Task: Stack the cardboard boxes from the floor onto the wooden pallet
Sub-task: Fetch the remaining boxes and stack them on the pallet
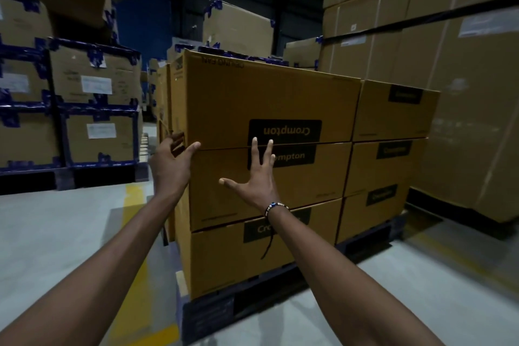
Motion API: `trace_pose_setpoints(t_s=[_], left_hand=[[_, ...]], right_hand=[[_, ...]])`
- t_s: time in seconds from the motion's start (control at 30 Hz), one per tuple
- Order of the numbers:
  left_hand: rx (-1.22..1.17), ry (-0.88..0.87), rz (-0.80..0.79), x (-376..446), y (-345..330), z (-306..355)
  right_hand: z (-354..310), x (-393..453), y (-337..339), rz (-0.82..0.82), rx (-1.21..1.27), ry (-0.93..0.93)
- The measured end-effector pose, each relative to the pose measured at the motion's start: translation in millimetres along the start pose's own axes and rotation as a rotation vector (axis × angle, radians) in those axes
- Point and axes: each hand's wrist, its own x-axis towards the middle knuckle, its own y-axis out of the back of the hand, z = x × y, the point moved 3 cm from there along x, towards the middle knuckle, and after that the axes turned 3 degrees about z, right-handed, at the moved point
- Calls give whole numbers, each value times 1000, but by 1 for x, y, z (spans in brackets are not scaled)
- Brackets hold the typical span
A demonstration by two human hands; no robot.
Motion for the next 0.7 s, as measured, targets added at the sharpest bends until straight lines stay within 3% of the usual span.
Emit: trace_pose_setpoints(t_s=[0.7], left_hand=[[236,-171,-74,-7,-14,-21]], right_hand=[[15,-2,8,-43,-16,-13]])
